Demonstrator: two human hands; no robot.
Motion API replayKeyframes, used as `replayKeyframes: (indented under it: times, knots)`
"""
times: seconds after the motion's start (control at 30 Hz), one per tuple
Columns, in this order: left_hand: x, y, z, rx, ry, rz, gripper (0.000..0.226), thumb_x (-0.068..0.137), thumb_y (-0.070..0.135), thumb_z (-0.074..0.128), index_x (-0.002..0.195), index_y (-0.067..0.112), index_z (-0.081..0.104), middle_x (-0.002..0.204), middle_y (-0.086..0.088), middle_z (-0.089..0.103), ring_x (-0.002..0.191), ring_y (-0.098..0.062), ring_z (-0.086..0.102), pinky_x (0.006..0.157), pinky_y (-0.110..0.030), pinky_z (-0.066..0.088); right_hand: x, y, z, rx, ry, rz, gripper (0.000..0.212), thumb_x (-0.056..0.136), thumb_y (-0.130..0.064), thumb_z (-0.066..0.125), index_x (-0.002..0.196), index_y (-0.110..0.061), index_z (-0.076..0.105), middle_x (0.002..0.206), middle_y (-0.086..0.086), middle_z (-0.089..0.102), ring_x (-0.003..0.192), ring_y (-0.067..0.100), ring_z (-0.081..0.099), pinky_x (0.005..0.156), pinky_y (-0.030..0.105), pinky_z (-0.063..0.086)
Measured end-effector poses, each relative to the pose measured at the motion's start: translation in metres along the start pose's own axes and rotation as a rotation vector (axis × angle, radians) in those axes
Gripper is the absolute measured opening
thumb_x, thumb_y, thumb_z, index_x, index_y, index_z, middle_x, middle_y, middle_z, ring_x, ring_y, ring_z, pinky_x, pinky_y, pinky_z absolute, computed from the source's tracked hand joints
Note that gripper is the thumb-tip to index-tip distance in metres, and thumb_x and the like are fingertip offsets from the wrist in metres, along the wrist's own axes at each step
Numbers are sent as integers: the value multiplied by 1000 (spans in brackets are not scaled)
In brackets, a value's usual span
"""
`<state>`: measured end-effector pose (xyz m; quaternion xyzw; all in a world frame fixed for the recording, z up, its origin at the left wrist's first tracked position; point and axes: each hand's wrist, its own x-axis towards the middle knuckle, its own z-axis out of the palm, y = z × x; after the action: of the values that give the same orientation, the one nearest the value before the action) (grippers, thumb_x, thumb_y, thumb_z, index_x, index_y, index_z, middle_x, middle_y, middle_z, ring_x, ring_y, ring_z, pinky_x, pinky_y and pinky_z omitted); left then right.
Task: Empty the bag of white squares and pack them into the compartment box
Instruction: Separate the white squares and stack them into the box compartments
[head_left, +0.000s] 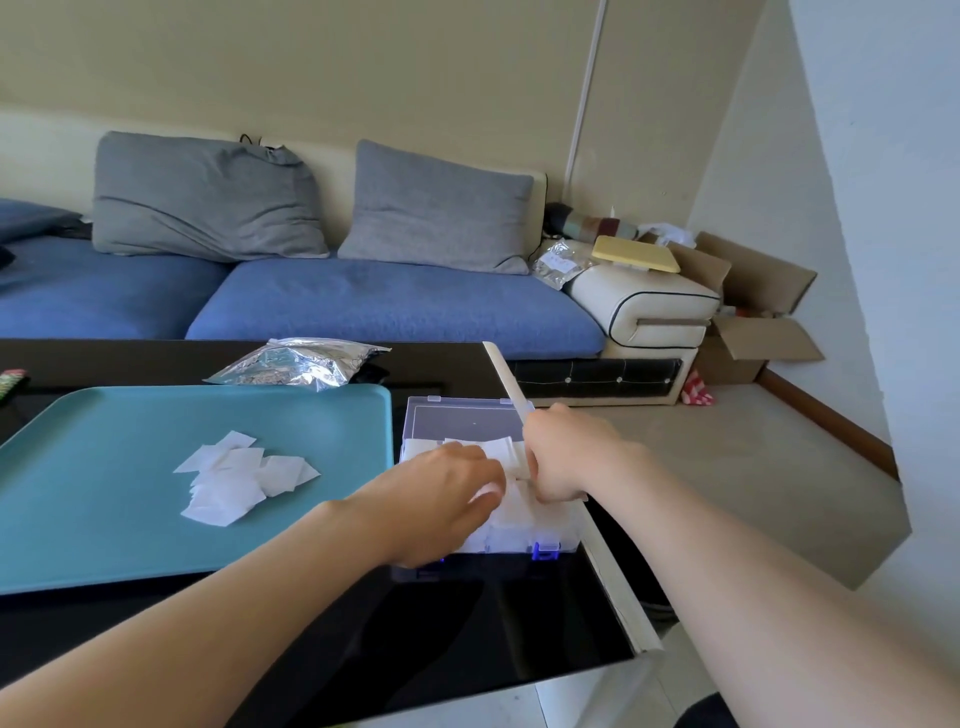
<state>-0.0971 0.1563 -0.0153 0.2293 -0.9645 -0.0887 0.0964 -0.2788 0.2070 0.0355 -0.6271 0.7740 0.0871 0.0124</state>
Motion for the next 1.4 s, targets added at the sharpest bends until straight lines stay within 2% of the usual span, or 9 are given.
replayKeyframes:
  times: [0.27,0.37,0.57,0.7,0.8,0.93,1.07,1.27,1.4]
  knots:
    - [-16,-51,-48,239,-27,-481,17,101,20,41,98,22,57,111,-1,61,96,-27,57,72,-37,46,0,-58,-33,94,216,-88,19,88,-8,64,88,-17,48,108,8,59,72,27,52,64,34,38]
    - [-30,-89,-53,218,-155,-667,13,95,20,42,97,23,55,113,-1,59,100,-28,58,80,-38,51,9,-91,-32,232,206,-136,12,86,-6,59,83,-17,54,90,4,49,80,34,55,69,36,45]
    - [-62,-165,-52,210,-357,-886,46,82,17,38,123,24,58,133,-6,46,113,-33,53,101,-50,50,35,-138,-24,289,127,-252,22,86,-3,56,106,-10,64,100,7,48,99,36,61,84,42,55]
    - [-72,-182,-51,182,-277,-902,23,90,3,39,102,16,54,128,-12,53,111,-34,55,101,-45,52,54,-157,-15,229,104,-256,10,89,-4,55,96,-11,57,107,11,50,92,37,56,75,37,44]
    - [-76,-191,-49,154,-270,-909,42,92,-1,40,129,13,55,141,-11,55,127,-33,56,104,-41,50,65,-169,-8,184,73,-260,9,92,-6,58,99,-12,56,103,9,47,87,36,53,75,36,44]
    - [-79,-191,-55,87,-325,-863,81,92,-3,36,160,40,27,156,-3,36,143,-33,40,111,-45,44,79,-183,-2,182,-59,-388,38,94,-18,67,130,-10,59,124,14,54,105,39,62,89,47,57]
    - [-76,-187,-59,69,-368,-820,72,93,0,41,154,40,41,145,-4,42,132,-29,49,106,-42,47,85,-198,2,209,-120,-491,65,87,-36,77,143,-19,50,129,10,55,117,34,56,94,48,55]
    - [-67,-186,-58,63,-318,-796,42,92,13,60,131,30,60,131,0,60,120,-28,57,99,-40,51,94,-215,2,147,-48,-557,29,86,-17,67,110,-28,55,97,6,56,99,38,59,68,38,49]
    - [-69,-191,-54,31,-288,-822,37,91,20,65,126,29,60,130,1,59,120,-28,56,100,-44,51,93,-207,-4,152,-38,-535,40,90,-10,65,127,-25,59,111,5,49,99,36,58,72,37,42]
